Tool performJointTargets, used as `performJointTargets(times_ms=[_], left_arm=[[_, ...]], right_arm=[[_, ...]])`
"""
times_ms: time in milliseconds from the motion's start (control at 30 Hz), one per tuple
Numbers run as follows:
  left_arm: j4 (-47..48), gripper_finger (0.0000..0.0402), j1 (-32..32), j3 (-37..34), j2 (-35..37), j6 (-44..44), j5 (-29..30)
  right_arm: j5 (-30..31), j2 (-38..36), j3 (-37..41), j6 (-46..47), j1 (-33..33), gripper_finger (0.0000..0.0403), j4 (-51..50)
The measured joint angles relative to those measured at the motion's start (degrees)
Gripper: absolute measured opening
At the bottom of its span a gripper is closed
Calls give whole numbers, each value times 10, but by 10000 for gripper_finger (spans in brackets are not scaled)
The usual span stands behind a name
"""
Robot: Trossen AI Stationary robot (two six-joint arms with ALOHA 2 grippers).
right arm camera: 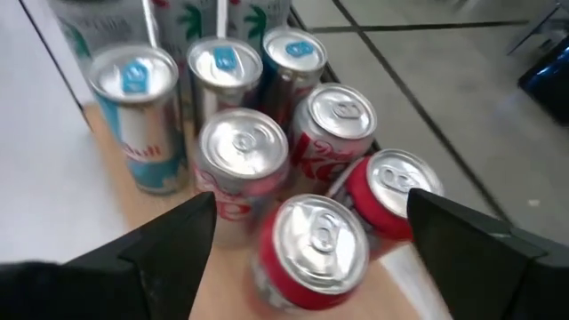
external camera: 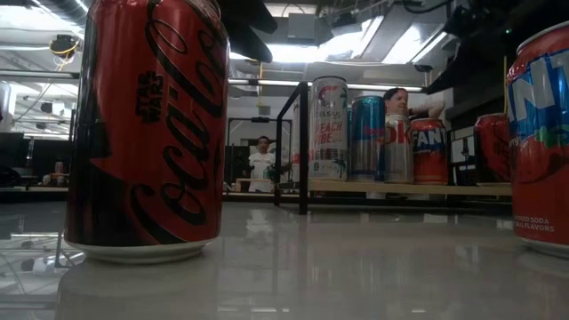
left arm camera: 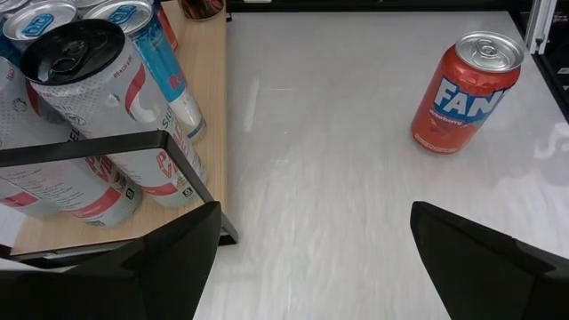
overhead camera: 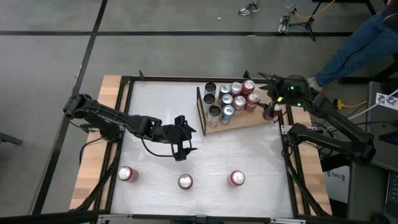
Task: Place canned beverage on shelf
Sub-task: Put the red soda can on the shelf aligned with the other red soda can
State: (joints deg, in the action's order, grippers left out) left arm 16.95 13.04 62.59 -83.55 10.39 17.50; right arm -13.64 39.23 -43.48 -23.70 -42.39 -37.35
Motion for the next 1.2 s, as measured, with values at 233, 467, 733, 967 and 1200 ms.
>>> performJointTargets(times_ms=[233,467,733,967,1200], left_arm=[[0,357,0,0,0,0,0],[0,357,0,0,0,0,0],[0,357,8,0,0,0,0],[0,357,44,0,0,1,-22],[2,357,88,0,0,55,-22]], right_arm=[[-44,-7,0,105,0,356,0],[-110,-7,0,134,0,356,0],[-215,-7,0,150,0,356,0],[-245,-7,0,192,0,356,0],[-246,-7,0,209,0,356,0]])
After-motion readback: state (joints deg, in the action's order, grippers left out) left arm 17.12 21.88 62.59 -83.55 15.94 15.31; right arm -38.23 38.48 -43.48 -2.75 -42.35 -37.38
